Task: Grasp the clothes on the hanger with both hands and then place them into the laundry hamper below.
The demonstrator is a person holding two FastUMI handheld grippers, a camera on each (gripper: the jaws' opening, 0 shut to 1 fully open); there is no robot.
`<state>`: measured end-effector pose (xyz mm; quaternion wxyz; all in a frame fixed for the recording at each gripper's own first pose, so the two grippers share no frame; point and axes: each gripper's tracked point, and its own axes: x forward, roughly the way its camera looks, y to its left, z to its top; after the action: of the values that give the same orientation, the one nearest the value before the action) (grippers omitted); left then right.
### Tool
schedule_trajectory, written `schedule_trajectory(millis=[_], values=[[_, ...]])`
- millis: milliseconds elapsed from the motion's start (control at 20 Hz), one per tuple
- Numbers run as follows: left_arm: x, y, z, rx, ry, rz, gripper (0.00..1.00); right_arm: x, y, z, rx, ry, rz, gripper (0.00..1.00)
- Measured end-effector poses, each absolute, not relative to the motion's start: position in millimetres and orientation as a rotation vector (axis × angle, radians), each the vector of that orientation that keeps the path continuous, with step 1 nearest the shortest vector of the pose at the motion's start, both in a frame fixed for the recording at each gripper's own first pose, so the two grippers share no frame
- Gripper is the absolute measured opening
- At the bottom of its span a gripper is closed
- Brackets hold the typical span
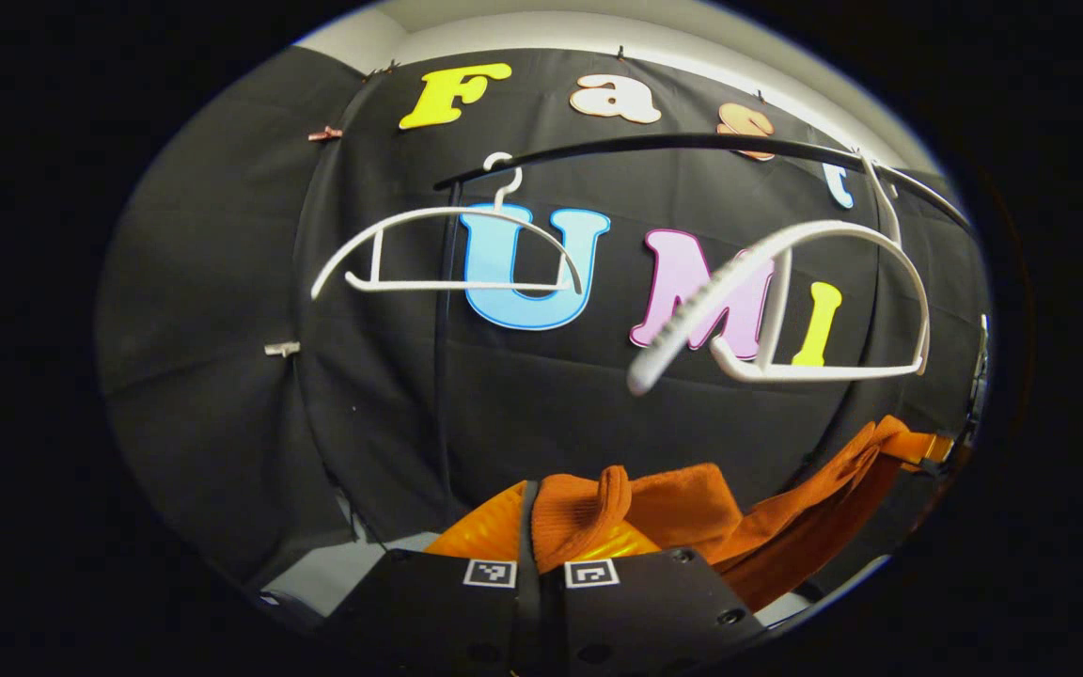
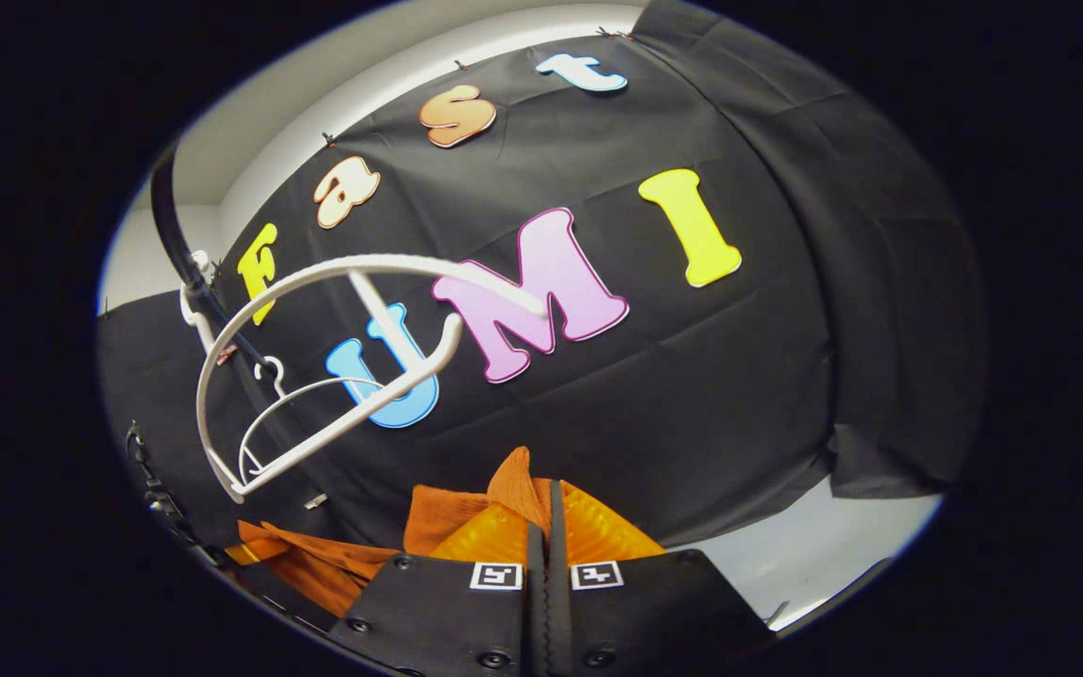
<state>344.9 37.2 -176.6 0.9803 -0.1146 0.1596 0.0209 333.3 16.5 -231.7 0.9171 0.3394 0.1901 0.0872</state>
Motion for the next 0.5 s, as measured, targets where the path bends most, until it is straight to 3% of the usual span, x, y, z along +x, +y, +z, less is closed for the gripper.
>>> schedule_trajectory(millis=[200, 500], values=[[324, 2, -184, -0.387, 0.294, -0.012, 0.04, 310, 51, -224, 0.813, 0.383, 0.249, 0.04], [304, -65, -131, -0.389, 0.225, -0.174, 0.05, 277, 98, -168, 0.849, 0.342, 0.408, 0.04]])
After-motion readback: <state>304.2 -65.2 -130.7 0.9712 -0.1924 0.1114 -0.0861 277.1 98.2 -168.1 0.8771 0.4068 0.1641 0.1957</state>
